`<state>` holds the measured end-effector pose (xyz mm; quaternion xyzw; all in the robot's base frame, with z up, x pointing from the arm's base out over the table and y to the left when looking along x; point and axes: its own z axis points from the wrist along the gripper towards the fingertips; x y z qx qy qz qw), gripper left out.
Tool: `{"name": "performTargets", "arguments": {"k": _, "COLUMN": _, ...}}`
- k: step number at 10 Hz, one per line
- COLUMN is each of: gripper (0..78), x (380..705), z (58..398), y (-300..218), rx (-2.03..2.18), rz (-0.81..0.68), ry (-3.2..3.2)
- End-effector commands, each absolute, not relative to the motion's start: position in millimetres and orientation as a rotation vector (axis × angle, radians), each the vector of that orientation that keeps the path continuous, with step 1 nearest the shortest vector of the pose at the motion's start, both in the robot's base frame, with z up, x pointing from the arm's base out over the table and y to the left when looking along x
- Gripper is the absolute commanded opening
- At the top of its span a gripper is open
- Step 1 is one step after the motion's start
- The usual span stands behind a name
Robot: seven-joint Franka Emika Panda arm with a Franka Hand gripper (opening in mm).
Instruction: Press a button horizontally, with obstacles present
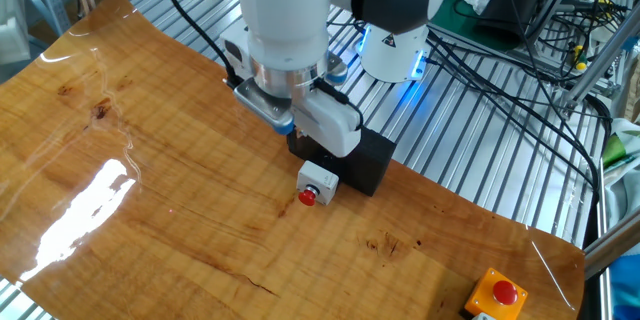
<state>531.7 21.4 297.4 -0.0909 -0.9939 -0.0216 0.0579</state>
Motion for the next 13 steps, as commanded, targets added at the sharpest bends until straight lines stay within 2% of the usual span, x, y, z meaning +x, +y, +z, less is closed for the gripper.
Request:
{"name": "performTargets", "arguments": {"k": 1, "gripper": 0.0, "x": 535, "z": 296, "y": 23, "rx": -0.292, "rz": -0.058, "ry": -3.016}}
{"name": "performTargets", "arguments": {"k": 10, "gripper": 0.0, "x": 535, "z": 296, "y": 23, "rx": -0.298, "rz": -0.054, "ry": -2.997}}
{"name": "performTargets", "arguments": {"k": 13, "gripper": 0.0, "x": 545, "z": 283, "y": 27, "rx": -0.276, "rz": -0.019, "ry": -2.973}}
